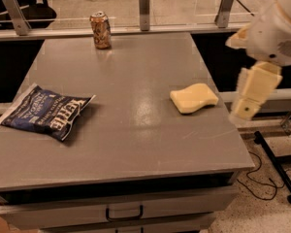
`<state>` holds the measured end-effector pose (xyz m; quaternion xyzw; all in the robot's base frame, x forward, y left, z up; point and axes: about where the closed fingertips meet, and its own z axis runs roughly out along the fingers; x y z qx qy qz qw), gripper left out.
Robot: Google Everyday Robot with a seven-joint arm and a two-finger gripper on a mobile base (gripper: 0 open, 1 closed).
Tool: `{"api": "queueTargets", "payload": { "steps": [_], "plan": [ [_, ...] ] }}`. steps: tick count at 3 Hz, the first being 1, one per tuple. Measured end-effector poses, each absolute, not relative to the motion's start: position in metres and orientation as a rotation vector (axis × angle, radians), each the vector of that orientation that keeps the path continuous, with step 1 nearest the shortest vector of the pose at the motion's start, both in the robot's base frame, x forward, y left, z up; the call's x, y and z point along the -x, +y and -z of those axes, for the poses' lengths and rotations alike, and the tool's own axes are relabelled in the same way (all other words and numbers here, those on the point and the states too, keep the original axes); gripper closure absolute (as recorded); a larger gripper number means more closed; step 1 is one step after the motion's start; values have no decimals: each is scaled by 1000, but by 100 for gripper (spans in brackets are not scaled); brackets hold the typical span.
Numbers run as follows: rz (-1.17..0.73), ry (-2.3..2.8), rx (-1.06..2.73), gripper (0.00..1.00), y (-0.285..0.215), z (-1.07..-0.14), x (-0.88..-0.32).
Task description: Pick blue chip bag
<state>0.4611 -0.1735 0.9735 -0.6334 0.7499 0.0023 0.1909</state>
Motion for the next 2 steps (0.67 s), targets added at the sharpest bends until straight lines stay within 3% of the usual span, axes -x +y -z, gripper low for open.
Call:
{"api": "queueTargets", "payload": {
  "steps": [2],
  "plan": [
    [-373,1611,1975,0,43,-984,-492]
  ]
}}
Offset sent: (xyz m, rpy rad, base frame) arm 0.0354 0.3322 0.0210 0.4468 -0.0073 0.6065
